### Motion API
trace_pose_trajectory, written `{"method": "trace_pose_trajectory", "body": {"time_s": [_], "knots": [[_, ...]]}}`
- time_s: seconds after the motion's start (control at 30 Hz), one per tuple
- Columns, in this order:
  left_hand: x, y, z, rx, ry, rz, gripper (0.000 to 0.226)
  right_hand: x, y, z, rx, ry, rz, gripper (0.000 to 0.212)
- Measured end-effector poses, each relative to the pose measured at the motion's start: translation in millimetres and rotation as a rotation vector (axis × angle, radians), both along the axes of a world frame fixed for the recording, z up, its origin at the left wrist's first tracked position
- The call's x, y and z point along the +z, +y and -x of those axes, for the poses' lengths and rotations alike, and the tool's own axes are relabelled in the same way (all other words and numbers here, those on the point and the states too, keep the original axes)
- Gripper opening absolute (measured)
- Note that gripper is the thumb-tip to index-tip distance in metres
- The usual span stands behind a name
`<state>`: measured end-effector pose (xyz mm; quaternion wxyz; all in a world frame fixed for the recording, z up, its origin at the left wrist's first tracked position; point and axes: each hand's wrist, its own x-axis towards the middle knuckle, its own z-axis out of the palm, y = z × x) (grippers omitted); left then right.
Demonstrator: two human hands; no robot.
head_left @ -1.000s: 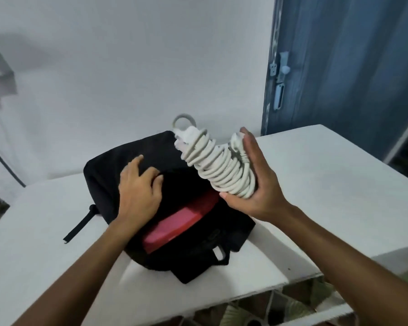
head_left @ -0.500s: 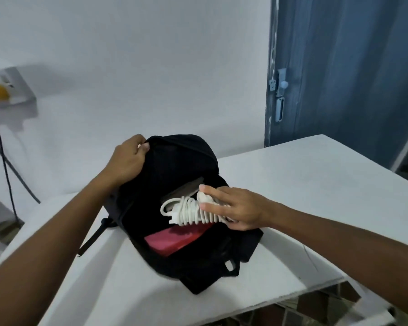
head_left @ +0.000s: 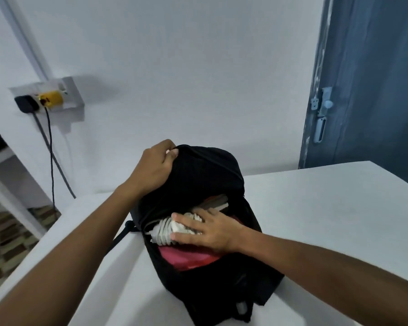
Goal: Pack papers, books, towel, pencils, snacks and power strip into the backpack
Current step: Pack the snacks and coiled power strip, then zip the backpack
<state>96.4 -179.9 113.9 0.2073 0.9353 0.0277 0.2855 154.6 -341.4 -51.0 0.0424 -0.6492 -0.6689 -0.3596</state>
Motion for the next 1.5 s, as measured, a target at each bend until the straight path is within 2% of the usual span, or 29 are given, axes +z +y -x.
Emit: {"method": "trace_pose_trajectory", "body": {"time_s": [0.07,0.13,0.2,0.27,0.4,0.57,0.67,0.87,0.97,1.07,1.13,1.23,1.3,1.37,1.43,1.5], "knots": [[1,6,1,0.022,0.0,0.007,0.017,-8,3,24,-0.071,0.094,-0.019,0.059],[2,9,1,0.035,0.004,0.011,0.017,-12,0,48,-0.179,0.275,0.001,0.08],[3,11,1,0.045,0.006,0.021,0.017,-15,-1,60,-0.254,0.54,0.016,0.095],[4,10,0,0.053,0.002,0.03,0.017,-18,-2,62,-0.271,0.854,0.024,0.097],[7,6,-4,0.054,0.004,0.036,0.019,-21,10,59,-0.228,1.319,-0.169,0.1],[8,2,-9,0.054,0.014,0.056,0.021,-8,45,62,-0.218,1.783,-0.469,0.107],[8,-1,-11,0.054,0.019,0.074,0.022,3,63,66,-0.269,1.94,-0.568,0.098],[2,-5,-15,0.055,0.066,0.143,0.023,18,93,68,-0.419,2.127,-0.752,0.077],[0,-5,-16,0.046,0.079,0.177,0.024,23,110,70,-0.398,2.228,-0.796,0.062],[1,-4,-15,0.042,0.079,0.17,0.024,36,109,66,-0.398,2.233,-0.682,0.033],[3,-3,-15,0.041,0.075,0.156,0.025,35,103,62,-0.421,2.061,-0.509,0.007],[5,0,-14,0.04,0.066,0.164,0.025,26,97,61,-0.431,1.683,-0.32,0.023],[5,0,-14,0.033,0.073,0.182,0.025,19,94,55,-0.507,1.424,-0.22,0.041],[2,-1,-13,0.023,0.08,0.208,0.025,15,93,45,-0.595,1.221,-0.136,0.05],[-1,-4,-12,0.018,0.085,0.226,0.026,12,96,38,-0.65,1.151,-0.09,0.048],[-3,-8,-10,0.012,0.089,0.222,0.028,12,98,35,-0.663,1.17,-0.056,0.045]]}}
